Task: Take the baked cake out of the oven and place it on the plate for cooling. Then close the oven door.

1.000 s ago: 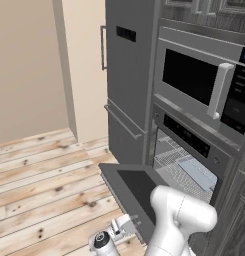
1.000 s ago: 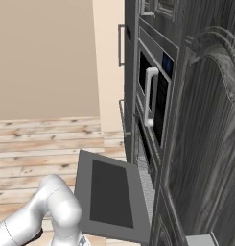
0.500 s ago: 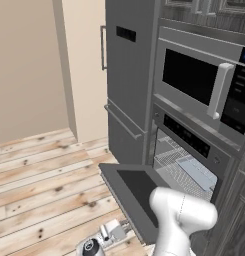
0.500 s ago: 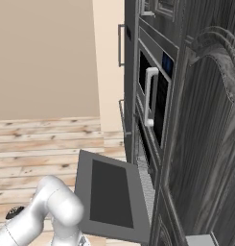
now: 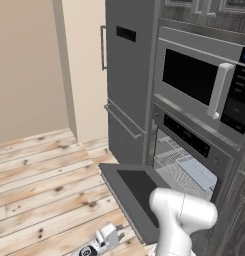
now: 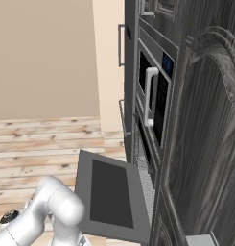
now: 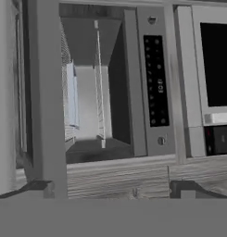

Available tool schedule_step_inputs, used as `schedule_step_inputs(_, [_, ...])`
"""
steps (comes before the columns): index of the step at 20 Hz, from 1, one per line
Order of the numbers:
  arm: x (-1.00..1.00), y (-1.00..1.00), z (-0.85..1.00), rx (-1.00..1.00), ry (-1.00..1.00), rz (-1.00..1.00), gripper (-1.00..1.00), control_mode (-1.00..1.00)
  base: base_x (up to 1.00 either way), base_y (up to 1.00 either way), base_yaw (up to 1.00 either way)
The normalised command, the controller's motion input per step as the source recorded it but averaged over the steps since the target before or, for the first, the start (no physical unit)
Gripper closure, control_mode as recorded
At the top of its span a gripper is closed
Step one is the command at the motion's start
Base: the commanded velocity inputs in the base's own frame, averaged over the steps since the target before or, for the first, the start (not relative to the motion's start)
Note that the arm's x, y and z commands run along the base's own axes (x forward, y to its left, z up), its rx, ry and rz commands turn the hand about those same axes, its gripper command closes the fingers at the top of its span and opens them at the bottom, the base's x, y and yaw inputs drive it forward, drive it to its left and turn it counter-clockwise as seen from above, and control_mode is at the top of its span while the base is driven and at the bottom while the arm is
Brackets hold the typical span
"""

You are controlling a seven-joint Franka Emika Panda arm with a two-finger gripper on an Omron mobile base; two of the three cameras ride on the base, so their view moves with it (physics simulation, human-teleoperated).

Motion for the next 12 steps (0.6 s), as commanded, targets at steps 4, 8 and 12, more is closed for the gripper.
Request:
schedule_step_inputs(4, [0.50,0.20,-0.72,0.00,0.03,0.00,-1.00,-1.00,0.00,0.00,0.00])
schedule_step_inputs(8, [0.57,0.20,-0.67,0.00,0.00,-0.03,-1.00,-1.00,0.00,0.00,0.00])
schedule_step_inputs(12, [0.59,0.27,-0.75,-0.03,0.00,-0.12,-1.00,-1.00,0.00,0.00,0.00])
